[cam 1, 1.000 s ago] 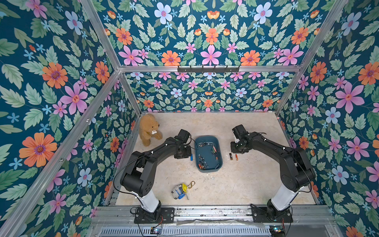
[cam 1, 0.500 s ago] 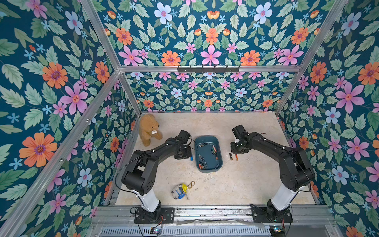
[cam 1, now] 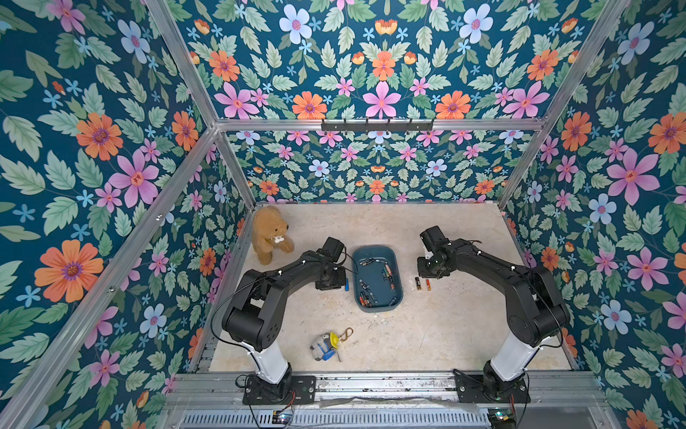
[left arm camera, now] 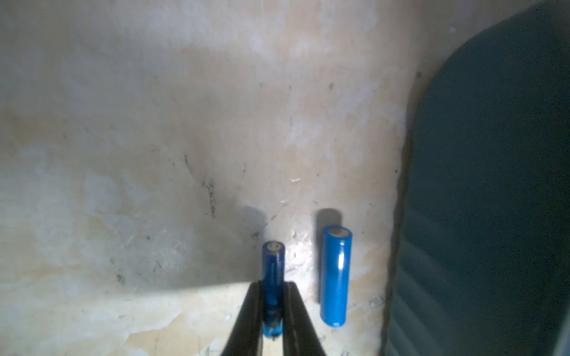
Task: Take the batteries out of the storage box
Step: Place the battery at the center of the board.
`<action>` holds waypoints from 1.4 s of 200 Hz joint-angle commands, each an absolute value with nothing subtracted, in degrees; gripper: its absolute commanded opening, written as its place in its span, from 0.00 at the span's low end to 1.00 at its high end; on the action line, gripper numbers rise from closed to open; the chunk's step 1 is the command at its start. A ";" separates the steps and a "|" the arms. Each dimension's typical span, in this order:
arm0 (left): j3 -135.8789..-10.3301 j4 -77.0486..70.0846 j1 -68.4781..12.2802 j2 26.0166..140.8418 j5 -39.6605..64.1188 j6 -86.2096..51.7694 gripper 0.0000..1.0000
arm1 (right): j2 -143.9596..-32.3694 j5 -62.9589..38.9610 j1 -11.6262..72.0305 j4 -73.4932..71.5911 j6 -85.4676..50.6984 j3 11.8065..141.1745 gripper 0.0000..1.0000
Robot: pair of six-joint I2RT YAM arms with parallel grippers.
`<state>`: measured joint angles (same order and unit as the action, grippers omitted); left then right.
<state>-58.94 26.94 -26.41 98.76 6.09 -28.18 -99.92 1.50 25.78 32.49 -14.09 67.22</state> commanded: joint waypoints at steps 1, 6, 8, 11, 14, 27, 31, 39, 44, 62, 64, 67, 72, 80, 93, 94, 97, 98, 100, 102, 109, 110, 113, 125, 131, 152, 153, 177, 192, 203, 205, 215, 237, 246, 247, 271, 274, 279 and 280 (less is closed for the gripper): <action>-58.97 26.42 -26.37 98.96 6.33 -27.77 0.15 | -100.11 1.85 25.77 33.23 -14.33 67.60 0.26; -58.97 26.37 -26.41 98.97 6.36 -27.65 0.15 | -100.11 1.85 25.79 33.22 -14.33 67.59 0.26; -58.97 26.39 -26.40 98.97 6.38 -27.61 0.15 | -100.06 1.85 25.83 33.24 -14.33 67.63 0.26; -58.90 26.41 -26.37 99.03 6.40 -27.68 0.15 | -100.09 1.89 25.81 33.25 -14.33 67.64 0.26; -58.96 26.37 -26.37 99.07 6.41 -27.68 0.16 | -100.05 1.85 25.82 33.23 -14.33 67.67 0.26; -58.93 26.35 -26.37 99.16 6.41 -27.65 0.16 | -100.10 1.85 25.83 33.28 -14.32 67.68 0.26; -58.89 26.28 -26.37 99.14 6.42 -27.61 0.16 | -100.09 1.85 25.79 33.25 -14.31 67.68 0.26; -58.89 26.28 -26.37 99.23 6.34 -27.66 0.16 | -100.09 1.91 25.81 33.25 -14.33 67.68 0.26; -58.89 26.36 -26.37 99.23 6.20 -27.68 0.16 | -100.10 1.97 25.83 33.22 -14.33 67.68 0.26; -58.87 26.37 -26.37 99.36 6.15 -27.53 0.16 | -100.06 1.93 25.81 33.31 -14.33 67.80 0.26; -58.82 26.37 -26.37 99.39 6.15 -27.56 0.16 | -100.10 1.93 25.81 33.31 -14.33 67.77 0.26; -58.79 26.38 -26.37 99.42 6.15 -27.55 0.16 | -100.09 1.94 25.80 33.31 -14.33 67.76 0.26; -58.80 26.37 -26.37 99.40 6.15 -27.58 0.16 | -100.05 1.93 25.79 33.31 -14.29 67.77 0.26; -58.79 26.37 -26.37 99.49 6.15 -27.59 0.16 | -100.10 1.93 25.83 33.46 -14.31 67.77 0.26; -58.86 26.28 -26.37 99.49 6.15 -27.43 0.16 | -100.10 1.95 25.80 33.42 -14.31 67.87 0.26; -58.87 26.28 -26.37 99.49 6.15 -27.42 0.16 | -100.10 1.94 25.82 33.41 -14.32 67.86 0.26; -58.86 26.28 -26.37 99.53 6.15 -27.50 0.16 | -100.10 1.93 25.82 33.42 -14.33 67.85 0.26; -58.87 26.28 -26.37 99.51 6.15 -27.50 0.16 | -100.10 1.93 25.83 33.41 -14.33 67.85 0.26; -58.88 26.28 -26.37 99.50 6.15 -27.57 0.16 | -100.11 1.93 25.81 33.47 -14.33 67.87 0.26; -58.89 26.30 -26.37 99.54 6.15 -27.50 0.16 | -100.11 1.93 25.77 33.42 -14.33 67.90 0.26; -58.86 26.28 -26.37 99.58 6.21 -27.52 0.16 | -100.13 1.93 25.84 33.45 -14.37 67.86 0.26; -58.88 26.28 -26.37 99.58 6.23 -27.51 0.16 | -100.12 1.93 25.84 33.47 -14.35 67.85 0.26; -58.89 26.31 -26.37 99.58 6.24 -27.51 0.16 | -100.16 1.93 25.82 33.44 -14.33 67.92 0.26; -58.89 26.19 -26.37 99.76 6.33 -27.56 0.16 | -100.16 1.93 25.88 33.44 -14.32 67.95 0.26; -58.83 26.19 -26.37 99.84 6.33 -27.51 0.17 | -100.18 2.01 25.82 33.43 -14.28 67.94 0.26; -58.73 26.15 -26.37 99.87 6.42 -27.52 0.17 | -100.20 2.02 25.80 33.51 -14.32 67.94 0.26; -58.72 26.17 -26.37 99.85 6.42 -27.52 0.17 | -100.15 2.02 25.82 33.50 -14.33 67.90 0.26; -58.49 26.19 -26.37 99.84 6.42 -27.58 0.17 | -100.16 2.02 25.79 33.40 -14.33 67.85 0.26; -58.34 26.19 -26.37 99.75 6.33 -27.59 0.18 | -100.17 2.03 25.82 33.44 -14.33 67.85 0.26; -58.34 26.10 -26.32 99.60 6.27 -27.62 0.19 | -100.09 2.02 25.84 33.32 -14.33 67.85 0.26; -58.35 26.10 -26.36 99.59 6.31 -27.65 0.19 | -100.08 2.02 25.84 33.38 -14.33 67.85 0.26; -58.36 26.10 -26.37 99.58 6.24 -27.65 0.19 | -100.03 2.03 25.84 33.43 -14.32 67.91 0.26; -58.60 26.21 -26.37 99.67 6.24 -27.68 0.20 | -100.11 2.02 25.84 33.56 -14.33 67.96 0.26; -58.71 26.19 -26.37 99.73 6.24 -27.68 0.20 | -100.10 2.02 25.90 33.49 -14.28 67.94 0.26; -58.75 26.19 -26.37 99.70 6.24 -27.68 0.20 | -100.11 2.07 25.87 33.49 -14.30 67.94 0.26; -58.95 26.37 -26.37 99.54 6.17 -27.69 0.21 | -99.97 2.03 25.78 33.57 -14.33 67.94 0.26; -58.97 26.37 -26.37 99.51 6.16 -27.65 0.21 | -99.96 2.02 25.82 33.61 -14.33 67.88 0.26; -58.97 26.45 -26.37 99.43 6.13 -27.59 0.21 | -99.97 2.02 25.79 33.57 -14.29 67.85 0.26; -59.02 26.50 -26.37 99.46 6.14 -27.55 0.21 | -100.00 2.02 25.77 33.57 -14.31 67.85 0.26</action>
<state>-58.63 25.80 -26.41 99.81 6.13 -28.16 -99.92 1.50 25.78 32.97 -14.09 67.55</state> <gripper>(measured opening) 0.209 0.257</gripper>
